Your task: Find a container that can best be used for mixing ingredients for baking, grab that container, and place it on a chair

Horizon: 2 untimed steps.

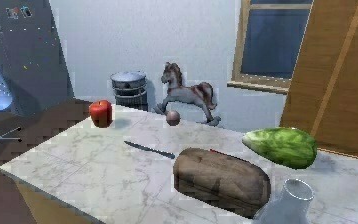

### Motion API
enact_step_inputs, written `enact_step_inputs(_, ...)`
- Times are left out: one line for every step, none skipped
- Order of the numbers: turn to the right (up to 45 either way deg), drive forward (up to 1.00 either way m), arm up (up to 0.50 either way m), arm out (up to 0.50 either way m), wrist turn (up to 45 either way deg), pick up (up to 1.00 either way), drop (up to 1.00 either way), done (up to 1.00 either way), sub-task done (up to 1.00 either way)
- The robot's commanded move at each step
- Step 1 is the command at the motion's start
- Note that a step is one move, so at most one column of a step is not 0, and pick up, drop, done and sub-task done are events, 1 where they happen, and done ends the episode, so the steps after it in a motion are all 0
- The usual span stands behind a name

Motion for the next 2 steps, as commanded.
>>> enact_step_inputs(0.0, 0.0, 0.0, 0.0, 45.0, 0.0, 0.0, 0.0, 0.0)
enact_step_inputs(0.0, 0.0, 0.0, 0.0, 45.0, 0.0, 0.0, 0.0, 0.0)
